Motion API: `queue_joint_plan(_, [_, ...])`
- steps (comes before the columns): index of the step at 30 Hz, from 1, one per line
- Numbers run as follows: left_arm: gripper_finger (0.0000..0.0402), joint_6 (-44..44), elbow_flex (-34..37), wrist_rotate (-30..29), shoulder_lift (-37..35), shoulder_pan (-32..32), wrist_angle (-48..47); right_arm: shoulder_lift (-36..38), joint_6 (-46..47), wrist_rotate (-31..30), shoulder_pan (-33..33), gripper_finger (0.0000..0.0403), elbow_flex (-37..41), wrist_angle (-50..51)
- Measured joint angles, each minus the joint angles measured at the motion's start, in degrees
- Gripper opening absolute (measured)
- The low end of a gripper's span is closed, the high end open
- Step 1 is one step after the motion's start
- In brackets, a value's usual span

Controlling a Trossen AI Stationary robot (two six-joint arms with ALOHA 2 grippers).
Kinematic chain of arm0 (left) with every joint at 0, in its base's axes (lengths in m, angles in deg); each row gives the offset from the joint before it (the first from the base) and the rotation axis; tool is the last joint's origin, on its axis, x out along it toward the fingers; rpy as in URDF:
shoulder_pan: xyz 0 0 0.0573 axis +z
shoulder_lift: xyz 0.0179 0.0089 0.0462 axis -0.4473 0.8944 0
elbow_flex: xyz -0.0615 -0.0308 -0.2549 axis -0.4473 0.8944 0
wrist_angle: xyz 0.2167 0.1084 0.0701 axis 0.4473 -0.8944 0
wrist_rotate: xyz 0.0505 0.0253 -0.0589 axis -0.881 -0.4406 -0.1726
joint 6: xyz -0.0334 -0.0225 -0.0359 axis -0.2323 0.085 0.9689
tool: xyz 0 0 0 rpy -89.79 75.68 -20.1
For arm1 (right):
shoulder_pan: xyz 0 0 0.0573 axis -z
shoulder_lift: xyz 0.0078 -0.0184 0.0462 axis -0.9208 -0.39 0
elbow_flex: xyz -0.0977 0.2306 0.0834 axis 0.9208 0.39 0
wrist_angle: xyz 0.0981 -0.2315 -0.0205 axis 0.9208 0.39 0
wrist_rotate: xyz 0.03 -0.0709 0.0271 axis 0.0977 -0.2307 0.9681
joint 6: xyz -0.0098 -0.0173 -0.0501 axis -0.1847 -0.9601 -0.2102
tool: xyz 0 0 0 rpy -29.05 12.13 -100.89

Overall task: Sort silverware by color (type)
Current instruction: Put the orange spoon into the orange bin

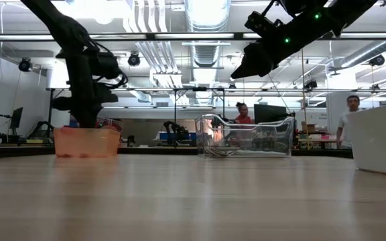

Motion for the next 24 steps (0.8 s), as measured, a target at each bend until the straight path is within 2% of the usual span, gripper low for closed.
queue_joint_plan(8, [0.0000, -0.6, 0.0, 2.5, 1.4, 2.6, 0.1, 0.0, 0.0, 0.0, 0.0, 0.0077, 0.0, 0.0])
queue_joint_plan(24, [0.0000, 0.7, 0.1, 2.2, 6.3, 2.8, 3.5, 0.0, 0.0, 0.0, 0.0, 0.0077, 0.0, 0.0])
